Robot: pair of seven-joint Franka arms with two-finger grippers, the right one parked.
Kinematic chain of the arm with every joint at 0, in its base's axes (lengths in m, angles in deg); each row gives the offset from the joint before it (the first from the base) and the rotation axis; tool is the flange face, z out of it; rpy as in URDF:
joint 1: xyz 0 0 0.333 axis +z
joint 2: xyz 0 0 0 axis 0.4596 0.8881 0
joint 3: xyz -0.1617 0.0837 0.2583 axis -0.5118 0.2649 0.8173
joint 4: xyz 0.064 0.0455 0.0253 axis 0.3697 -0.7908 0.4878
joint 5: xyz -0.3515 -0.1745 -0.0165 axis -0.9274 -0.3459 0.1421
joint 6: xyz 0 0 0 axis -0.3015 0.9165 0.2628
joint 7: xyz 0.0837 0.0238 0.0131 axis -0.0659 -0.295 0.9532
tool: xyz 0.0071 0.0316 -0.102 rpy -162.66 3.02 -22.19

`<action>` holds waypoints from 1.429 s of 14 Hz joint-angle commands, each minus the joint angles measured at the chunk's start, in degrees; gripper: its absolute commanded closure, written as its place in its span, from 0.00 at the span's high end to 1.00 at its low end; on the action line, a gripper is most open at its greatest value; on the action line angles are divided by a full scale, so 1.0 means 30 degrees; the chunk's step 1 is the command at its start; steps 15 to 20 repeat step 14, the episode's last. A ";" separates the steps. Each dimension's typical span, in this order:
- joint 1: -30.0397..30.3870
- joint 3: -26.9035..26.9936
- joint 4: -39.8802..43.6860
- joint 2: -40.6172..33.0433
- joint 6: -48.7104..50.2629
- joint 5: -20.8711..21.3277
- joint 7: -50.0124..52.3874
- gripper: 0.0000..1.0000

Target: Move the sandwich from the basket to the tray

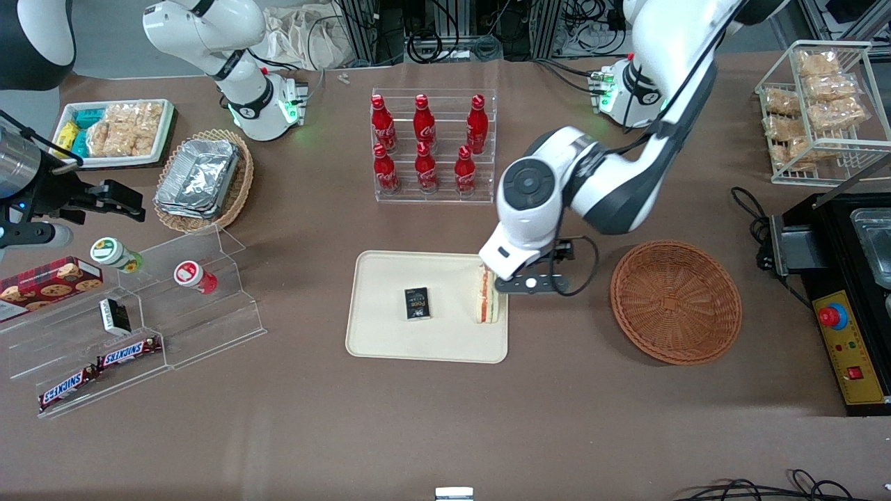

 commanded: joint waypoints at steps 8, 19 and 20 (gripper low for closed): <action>-0.0080 0.7301 -0.0421 -0.4773 0.4228 -0.3065 -0.7529 1.00; -0.0080 0.8683 0.0545 -0.5037 0.5164 -0.3390 -0.7645 1.00; -0.0080 0.8683 0.0545 -0.5037 0.5164 -0.3390 -0.7645 1.00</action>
